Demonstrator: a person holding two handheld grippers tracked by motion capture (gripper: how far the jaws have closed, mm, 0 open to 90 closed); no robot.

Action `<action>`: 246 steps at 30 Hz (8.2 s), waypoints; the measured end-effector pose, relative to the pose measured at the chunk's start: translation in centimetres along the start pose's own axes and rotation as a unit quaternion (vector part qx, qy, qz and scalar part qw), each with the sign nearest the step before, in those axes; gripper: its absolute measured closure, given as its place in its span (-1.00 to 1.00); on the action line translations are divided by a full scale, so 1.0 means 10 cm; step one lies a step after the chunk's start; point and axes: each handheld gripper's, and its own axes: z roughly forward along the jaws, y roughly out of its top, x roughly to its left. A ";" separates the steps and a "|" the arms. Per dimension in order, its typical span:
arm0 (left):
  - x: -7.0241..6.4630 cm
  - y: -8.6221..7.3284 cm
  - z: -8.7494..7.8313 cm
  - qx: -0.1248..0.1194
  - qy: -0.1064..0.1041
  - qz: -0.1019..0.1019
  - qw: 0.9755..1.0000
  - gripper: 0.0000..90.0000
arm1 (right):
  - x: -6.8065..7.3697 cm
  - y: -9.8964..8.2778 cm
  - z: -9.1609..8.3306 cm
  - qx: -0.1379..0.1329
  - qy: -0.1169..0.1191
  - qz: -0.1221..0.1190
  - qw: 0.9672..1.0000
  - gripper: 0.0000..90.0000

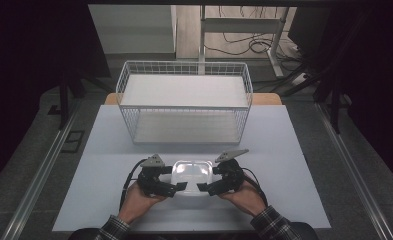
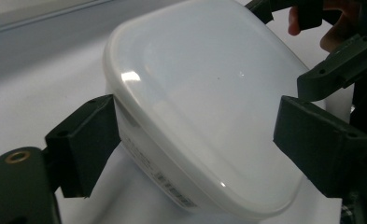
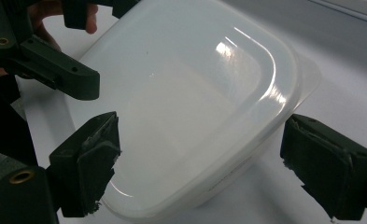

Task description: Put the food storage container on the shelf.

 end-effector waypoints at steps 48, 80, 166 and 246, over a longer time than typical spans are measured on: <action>0.30 0.44 -0.24 -0.048 0.087 -0.035 0.994 0.75 | -0.26 0.42 -0.23 -0.147 -0.083 0.042 0.985 0.71; 0.79 0.68 0.05 -0.059 0.118 -0.065 0.989 0.68 | -0.70 0.70 0.15 -0.130 -0.110 0.044 0.984 0.63; -0.05 -0.40 -0.45 -0.087 0.161 0.038 0.982 -0.93 | -0.29 0.58 0.58 -0.076 -0.079 -0.062 0.992 0.98; -0.03 -0.40 -0.40 -0.081 0.144 0.043 0.985 -0.91 | -0.25 0.73 0.37 -0.089 -0.066 -0.071 0.991 -0.68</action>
